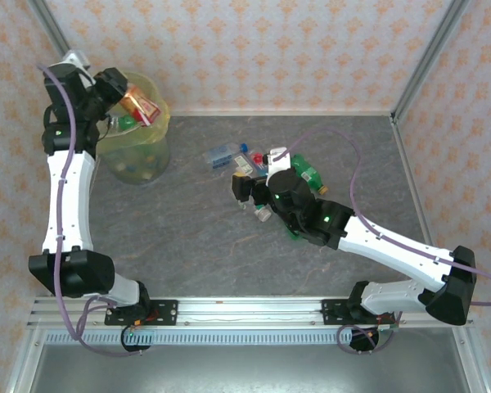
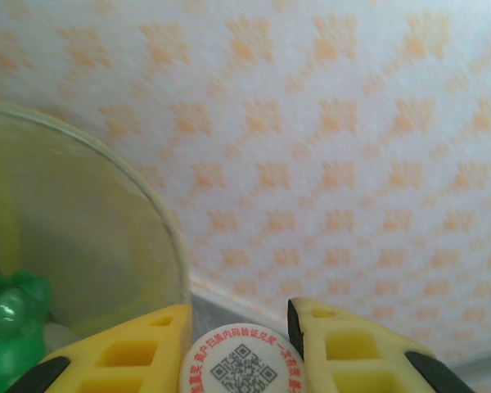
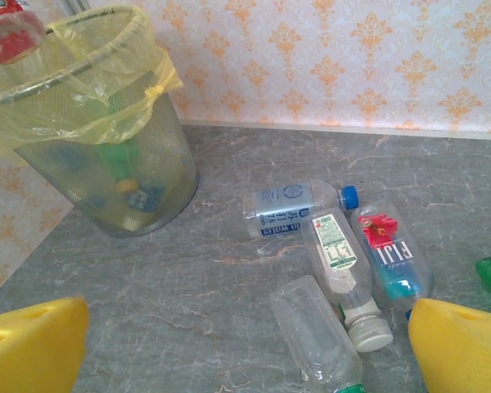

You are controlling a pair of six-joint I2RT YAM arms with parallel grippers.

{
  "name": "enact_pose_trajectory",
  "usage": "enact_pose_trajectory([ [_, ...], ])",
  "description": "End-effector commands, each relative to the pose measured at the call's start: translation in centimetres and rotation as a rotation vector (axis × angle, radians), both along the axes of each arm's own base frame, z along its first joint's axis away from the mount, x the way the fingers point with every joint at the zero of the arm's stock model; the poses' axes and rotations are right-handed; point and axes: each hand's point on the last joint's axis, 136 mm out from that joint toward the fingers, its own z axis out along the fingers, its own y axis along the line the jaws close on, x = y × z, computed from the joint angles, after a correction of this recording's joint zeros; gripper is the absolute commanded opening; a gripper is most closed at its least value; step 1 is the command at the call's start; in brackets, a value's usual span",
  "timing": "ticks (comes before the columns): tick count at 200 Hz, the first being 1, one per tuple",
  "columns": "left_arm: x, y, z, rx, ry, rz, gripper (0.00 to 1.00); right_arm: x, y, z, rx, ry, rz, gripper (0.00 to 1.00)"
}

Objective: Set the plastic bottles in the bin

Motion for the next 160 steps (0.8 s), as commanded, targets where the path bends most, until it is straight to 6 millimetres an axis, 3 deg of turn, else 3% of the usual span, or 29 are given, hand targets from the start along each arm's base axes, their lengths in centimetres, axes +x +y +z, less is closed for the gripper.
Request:
enact_pose_trajectory([
  [1, -1.1, 3.9, 2.8, -0.077, -0.132, 0.154, 0.22, 0.2, 0.4, 2.8, 0.063, -0.042, -0.003, 1.0],
  [28, -1.1, 7.6, 2.9, -0.075, -0.162, 0.292, 0.22, 0.5, 0.9, 2.4, 0.047, -0.035, 0.004, 1.0],
  [69, -0.3, 11.9, 1.8, 0.084, -0.126, 0.489, 0.22, 0.8, 1.7, 1.8, 0.03, -0.025, 0.012, 1.0],
  [160, 6.1, 16.0, -1.7, 0.264, -0.036, 0.601, 0.23, 2.4, 3.3, 0.4, -0.028, 0.002, -0.001, 1.0],
])
